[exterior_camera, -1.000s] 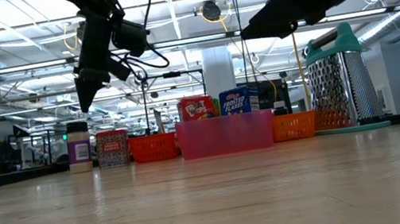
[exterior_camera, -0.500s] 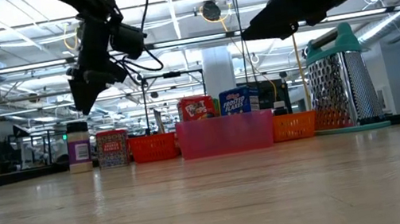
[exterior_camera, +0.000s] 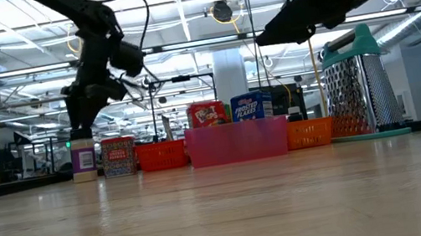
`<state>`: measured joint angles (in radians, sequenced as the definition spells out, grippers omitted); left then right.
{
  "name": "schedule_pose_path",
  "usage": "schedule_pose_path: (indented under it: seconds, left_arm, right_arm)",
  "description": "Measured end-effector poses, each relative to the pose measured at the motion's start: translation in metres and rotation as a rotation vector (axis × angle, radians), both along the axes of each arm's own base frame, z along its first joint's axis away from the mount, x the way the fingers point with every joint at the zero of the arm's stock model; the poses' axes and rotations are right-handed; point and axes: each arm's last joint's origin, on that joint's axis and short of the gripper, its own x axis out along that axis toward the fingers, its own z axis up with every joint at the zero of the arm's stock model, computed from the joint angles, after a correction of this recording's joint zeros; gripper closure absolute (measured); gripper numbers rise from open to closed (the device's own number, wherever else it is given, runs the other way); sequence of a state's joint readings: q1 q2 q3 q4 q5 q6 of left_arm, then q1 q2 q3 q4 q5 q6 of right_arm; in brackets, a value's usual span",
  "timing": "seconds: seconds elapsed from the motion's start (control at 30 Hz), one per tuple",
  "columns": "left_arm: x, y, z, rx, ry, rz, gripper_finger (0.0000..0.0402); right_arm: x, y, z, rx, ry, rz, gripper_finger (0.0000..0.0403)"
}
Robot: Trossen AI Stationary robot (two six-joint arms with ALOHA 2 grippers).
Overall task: Pick & Place Kitchen Items
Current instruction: Put the black seasoning bottle into the red bin
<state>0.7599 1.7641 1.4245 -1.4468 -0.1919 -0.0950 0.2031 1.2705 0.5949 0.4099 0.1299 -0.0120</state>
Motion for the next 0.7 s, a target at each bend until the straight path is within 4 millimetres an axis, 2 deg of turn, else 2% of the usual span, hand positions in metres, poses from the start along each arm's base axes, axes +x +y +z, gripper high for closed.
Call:
schedule_pose_path:
  seconds: [0.3, 0.47, 0.7]
  left_arm:
    - [-0.013, 0.004, -0.025, -0.03, 0.025, -0.004, 0.0128]
    - [-0.009, 0.007, -0.027, 0.006, -0.016, -0.025, 0.0128]
    - [-0.009, 0.007, -0.027, -0.034, -0.062, -0.031, 0.0128]
  right_arm:
    - [0.0, 0.0, 0.0, -0.001, 0.0, 0.0, 0.019]
    - [0.0, 0.0, 0.0, -0.001, 0.001, 0.0, 0.019]
    - [0.0, 0.0, 0.0, -0.003, 0.003, 0.0, 0.019]
